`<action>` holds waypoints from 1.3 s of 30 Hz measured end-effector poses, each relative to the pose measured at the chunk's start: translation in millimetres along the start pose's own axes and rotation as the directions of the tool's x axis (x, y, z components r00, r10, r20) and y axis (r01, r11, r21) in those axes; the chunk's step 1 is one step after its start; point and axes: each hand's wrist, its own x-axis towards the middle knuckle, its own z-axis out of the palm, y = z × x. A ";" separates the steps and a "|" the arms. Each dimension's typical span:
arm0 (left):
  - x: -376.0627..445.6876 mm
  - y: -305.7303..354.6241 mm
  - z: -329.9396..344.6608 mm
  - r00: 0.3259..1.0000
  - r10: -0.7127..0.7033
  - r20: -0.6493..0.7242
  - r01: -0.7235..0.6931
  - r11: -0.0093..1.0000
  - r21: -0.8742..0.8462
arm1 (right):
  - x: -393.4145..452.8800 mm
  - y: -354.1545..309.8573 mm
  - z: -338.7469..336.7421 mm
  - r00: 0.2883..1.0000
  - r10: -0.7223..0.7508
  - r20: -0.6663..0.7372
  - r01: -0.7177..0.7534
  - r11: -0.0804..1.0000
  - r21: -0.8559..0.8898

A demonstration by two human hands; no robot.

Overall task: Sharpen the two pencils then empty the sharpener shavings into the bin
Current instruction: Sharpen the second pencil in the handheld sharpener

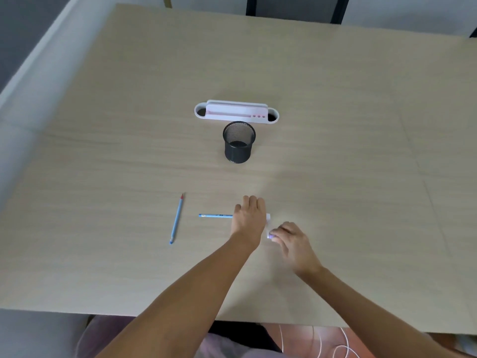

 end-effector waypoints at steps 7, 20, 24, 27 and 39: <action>-0.8 -2.9 -1.3 1.000 0.013 0.004 -0.013 1.000 -0.023 | 109.4 -17.7 -44.6 0.988 0.156 0.005 -0.154 0.977 -0.149; 0.0 -0.4 0.2 1.000 0.006 -0.015 -0.006 1.000 -0.009 | 28.3 -4.7 -10.2 0.886 0.131 0.445 -0.055 0.982 -0.181; 1.1 -1.3 -3.7 1.000 0.005 0.015 -0.005 1.000 -0.024 | 34.4 -11.7 -31.6 0.932 0.092 0.351 -0.065 0.994 -0.089; 0.0 -0.5 0.2 0.999 0.026 0.034 -0.026 1.000 0.000 | 56.8 -7.6 -45.3 0.958 0.031 0.284 -0.013 0.998 -0.065; -1.3 0.5 -5.9 0.998 -0.040 0.049 0.040 0.999 0.009 | 32.8 33.8 30.3 0.992 -0.023 0.126 0.050 0.974 -0.219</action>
